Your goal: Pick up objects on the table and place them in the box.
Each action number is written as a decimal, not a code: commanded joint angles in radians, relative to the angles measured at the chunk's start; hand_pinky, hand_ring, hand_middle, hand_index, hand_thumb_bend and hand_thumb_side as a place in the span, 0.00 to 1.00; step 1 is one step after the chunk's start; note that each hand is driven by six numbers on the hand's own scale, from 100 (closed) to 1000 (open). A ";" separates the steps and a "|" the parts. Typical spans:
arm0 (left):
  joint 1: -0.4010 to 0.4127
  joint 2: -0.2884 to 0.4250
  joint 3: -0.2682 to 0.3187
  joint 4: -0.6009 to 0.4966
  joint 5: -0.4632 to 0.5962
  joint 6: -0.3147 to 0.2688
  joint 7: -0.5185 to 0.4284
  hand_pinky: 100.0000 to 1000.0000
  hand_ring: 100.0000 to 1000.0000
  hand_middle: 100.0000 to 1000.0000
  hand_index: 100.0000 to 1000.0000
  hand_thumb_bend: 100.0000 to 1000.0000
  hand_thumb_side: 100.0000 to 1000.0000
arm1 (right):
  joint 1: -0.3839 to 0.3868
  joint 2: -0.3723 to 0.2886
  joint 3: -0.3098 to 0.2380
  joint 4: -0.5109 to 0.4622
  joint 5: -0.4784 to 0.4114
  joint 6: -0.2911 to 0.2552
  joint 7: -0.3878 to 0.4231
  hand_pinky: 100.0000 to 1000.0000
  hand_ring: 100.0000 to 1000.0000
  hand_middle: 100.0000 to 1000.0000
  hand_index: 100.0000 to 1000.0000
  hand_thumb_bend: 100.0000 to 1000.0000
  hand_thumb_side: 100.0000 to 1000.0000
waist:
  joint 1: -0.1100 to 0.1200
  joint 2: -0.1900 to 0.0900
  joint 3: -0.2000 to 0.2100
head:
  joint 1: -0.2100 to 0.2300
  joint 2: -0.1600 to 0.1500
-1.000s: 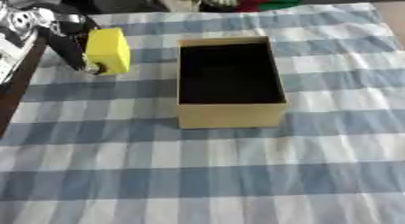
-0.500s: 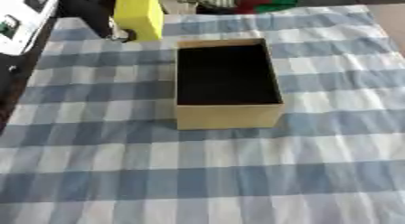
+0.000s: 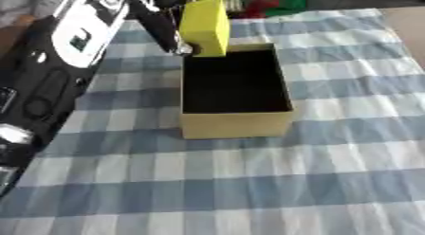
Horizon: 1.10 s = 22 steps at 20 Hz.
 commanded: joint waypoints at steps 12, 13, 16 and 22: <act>0.012 -0.066 0.005 0.102 0.043 -0.057 -0.023 0.89 0.84 0.75 0.83 0.61 0.26 | -0.016 -0.005 -0.012 -0.015 -0.007 -0.002 -0.003 0.82 0.75 0.71 0.79 0.00 0.61 | 0.004 -0.014 -0.013 | -0.011 0.006; 0.011 -0.065 0.007 0.099 0.044 -0.074 -0.018 0.89 0.85 0.76 0.84 0.66 0.29 | -0.016 -0.004 -0.011 -0.015 -0.007 -0.002 -0.002 0.82 0.75 0.71 0.79 0.00 0.61 | 0.005 -0.014 -0.014 | -0.012 0.006; 0.010 -0.063 0.013 0.092 0.040 -0.116 0.005 0.91 0.87 0.78 0.86 0.76 0.34 | -0.013 -0.003 -0.011 -0.015 -0.006 0.000 -0.002 0.82 0.75 0.71 0.79 0.00 0.61 | 0.007 -0.013 -0.015 | -0.014 0.007; 0.015 -0.060 0.029 0.090 0.049 -0.154 0.060 0.90 0.86 0.77 0.84 0.72 0.34 | -0.011 -0.002 -0.010 -0.015 -0.007 0.001 -0.003 0.82 0.75 0.70 0.79 0.00 0.61 | 0.009 -0.013 -0.015 | -0.016 0.009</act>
